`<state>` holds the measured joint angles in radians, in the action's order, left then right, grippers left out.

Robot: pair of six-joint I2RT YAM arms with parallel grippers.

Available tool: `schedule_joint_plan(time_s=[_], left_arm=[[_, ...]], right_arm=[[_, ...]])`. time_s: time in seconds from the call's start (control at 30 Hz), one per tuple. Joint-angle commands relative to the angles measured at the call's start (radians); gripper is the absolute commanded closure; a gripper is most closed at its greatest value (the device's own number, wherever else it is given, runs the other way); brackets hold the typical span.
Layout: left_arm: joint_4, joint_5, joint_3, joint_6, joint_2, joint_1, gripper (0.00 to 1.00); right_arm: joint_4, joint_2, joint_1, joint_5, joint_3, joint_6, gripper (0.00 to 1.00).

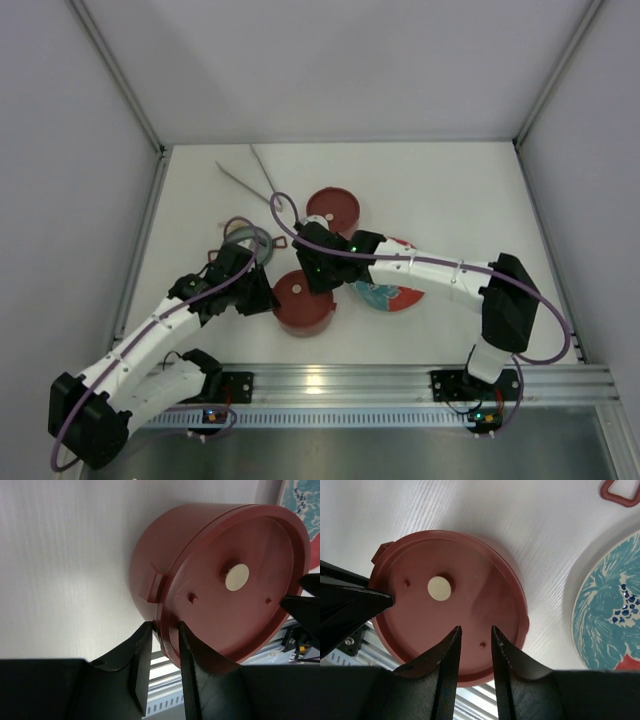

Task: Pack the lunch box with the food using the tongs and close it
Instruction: Close the box lid on the packing box.

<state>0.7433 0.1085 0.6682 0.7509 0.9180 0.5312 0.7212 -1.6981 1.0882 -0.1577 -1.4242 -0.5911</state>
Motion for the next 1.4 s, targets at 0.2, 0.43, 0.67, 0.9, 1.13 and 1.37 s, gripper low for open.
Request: schedule_joint_plan(time_s=[0.2,0.43,0.67,0.9,1.13,1.37], left_arm=[[-0.073,-0.029,-0.065,0.061,0.036,0.023,0.69],[-0.102,-0.03,-0.053,0.059,0.079,0.023,0.68],[-0.114,-0.036,-0.052,0.067,0.085,0.023,0.67],[-0.111,-0.046,-0.047,0.068,0.081,0.023,0.67],[-0.114,-0.041,-0.045,0.07,0.082,0.023,0.67],[-0.114,-0.04,-0.042,0.07,0.087,0.023,0.67]], right_arm=[[-0.097,-0.08,-0.017,0.043,0.062,-0.007,0.71],[-0.121,-0.106,-0.068,0.081,0.077,0.008,0.74],[-0.033,-0.015,-0.068,-0.02,-0.051,0.043,0.73],[0.014,0.094,-0.067,-0.1,-0.032,0.039,0.72],[0.004,0.115,-0.074,-0.12,0.088,0.013,0.71],[-0.091,0.028,-0.077,-0.039,0.2,-0.012,0.72]])
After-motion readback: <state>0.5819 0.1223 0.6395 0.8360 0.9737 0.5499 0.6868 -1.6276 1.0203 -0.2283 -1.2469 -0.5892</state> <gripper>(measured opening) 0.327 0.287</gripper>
